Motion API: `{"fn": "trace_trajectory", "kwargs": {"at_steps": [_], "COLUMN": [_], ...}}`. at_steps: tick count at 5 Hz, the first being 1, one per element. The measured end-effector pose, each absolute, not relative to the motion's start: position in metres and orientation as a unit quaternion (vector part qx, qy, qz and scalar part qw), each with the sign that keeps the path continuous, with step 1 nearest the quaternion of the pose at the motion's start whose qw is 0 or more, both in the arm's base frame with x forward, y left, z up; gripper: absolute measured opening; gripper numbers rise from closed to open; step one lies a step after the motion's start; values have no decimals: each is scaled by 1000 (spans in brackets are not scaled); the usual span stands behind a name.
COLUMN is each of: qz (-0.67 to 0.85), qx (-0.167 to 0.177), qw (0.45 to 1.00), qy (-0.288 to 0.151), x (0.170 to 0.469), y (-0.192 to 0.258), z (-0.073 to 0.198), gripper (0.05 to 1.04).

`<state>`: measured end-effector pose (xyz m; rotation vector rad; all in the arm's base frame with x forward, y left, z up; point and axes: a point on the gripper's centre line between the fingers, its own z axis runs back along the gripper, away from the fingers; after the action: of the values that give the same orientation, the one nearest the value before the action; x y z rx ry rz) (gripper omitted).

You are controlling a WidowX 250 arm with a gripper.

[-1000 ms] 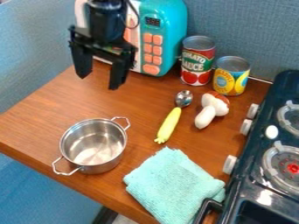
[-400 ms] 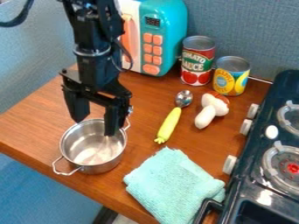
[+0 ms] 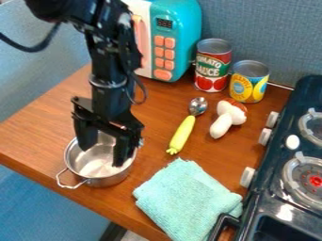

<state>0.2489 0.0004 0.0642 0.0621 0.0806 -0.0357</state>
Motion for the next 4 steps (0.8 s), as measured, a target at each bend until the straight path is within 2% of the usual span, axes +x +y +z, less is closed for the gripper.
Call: {"fn": "trace_trajectory", "kwargs": {"at_steps": [2, 3, 4], "qz": [-44, -42, -34], "qx": [33, 42, 69], "qw": [996, 995, 991], "qy": [72, 80, 106], "x": [248, 253, 257], "y": [-14, -14, -7], "z": [38, 29, 16], "gripper": [1001, 967, 692]}}
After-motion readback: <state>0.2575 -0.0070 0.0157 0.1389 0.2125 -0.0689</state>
